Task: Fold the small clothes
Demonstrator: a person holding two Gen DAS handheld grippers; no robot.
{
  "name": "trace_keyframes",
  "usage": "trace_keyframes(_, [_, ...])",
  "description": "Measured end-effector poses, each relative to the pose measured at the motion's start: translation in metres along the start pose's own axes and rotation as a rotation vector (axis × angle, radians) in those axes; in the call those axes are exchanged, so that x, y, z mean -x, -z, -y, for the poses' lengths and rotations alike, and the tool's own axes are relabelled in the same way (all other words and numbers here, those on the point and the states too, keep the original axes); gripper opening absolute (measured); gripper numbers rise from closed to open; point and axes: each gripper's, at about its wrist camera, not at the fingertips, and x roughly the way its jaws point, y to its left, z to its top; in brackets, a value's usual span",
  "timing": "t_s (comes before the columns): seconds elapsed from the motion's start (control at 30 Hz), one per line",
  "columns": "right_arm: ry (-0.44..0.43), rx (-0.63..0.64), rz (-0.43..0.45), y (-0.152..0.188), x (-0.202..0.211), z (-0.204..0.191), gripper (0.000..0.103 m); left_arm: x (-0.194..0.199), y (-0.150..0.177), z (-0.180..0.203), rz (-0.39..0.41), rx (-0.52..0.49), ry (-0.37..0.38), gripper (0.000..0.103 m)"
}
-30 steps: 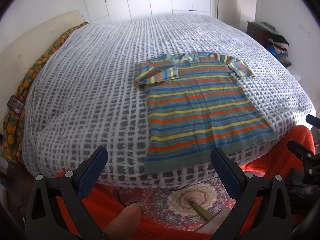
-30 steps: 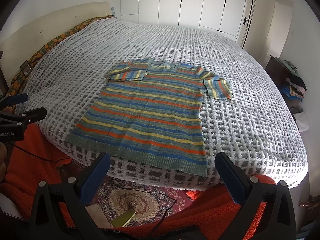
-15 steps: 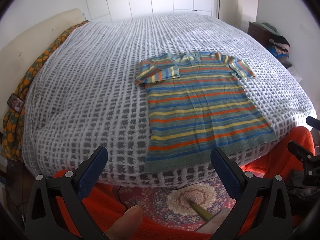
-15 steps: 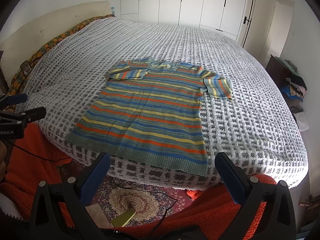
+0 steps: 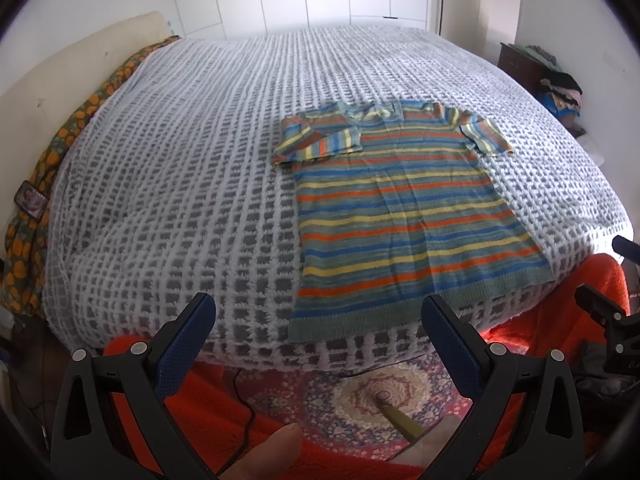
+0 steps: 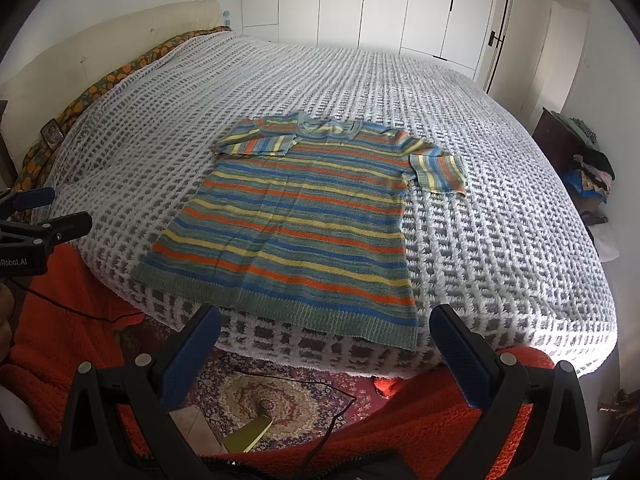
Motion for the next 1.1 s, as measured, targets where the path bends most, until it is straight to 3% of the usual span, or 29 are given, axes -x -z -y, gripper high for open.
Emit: trace_keyframes(1.1, [-0.009,0.012,-0.024,-0.0027,-0.0036,-0.0018,0.103,-0.0014,-0.0001,-0.0024,-0.008,0.0,0.0,0.103])
